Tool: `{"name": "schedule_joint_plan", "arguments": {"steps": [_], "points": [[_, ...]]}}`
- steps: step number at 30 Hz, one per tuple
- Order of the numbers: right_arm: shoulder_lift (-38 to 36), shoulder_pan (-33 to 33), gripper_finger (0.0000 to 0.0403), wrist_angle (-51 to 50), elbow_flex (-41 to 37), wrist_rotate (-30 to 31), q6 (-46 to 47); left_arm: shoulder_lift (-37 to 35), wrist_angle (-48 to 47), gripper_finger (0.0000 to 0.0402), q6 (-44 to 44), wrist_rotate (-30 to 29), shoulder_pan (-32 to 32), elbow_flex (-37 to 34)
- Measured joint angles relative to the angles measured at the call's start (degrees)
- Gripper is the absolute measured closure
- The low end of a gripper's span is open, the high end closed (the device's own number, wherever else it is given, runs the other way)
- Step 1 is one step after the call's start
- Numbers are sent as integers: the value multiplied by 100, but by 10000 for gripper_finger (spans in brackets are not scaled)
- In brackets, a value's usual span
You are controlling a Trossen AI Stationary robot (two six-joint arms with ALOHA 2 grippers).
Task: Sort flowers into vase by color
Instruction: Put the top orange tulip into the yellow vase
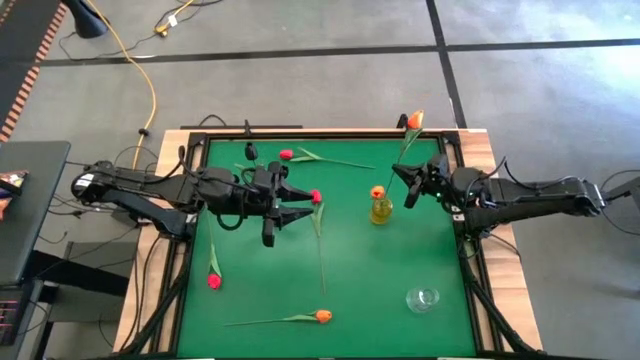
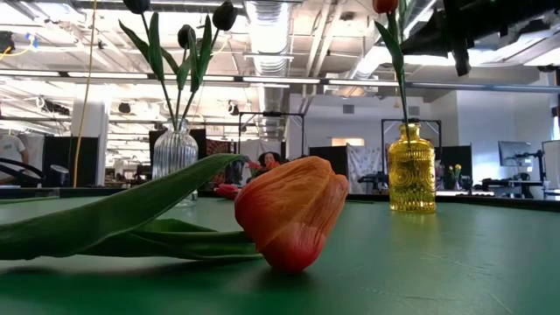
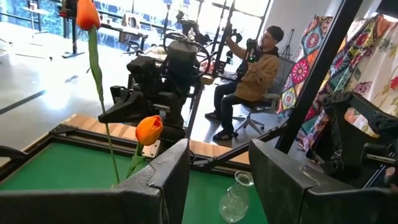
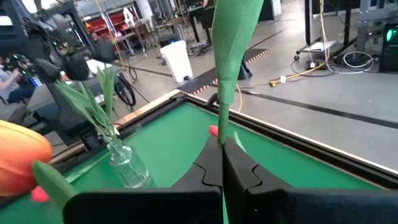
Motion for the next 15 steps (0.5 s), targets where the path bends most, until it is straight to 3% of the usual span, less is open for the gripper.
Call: {"name": "schedule_joint_plan", "arguments": {"steps": [15], "points": [[189, -1, 385, -349, -47, -16, 95, 0, -3, 248, 2, -1, 2, 0]]}}
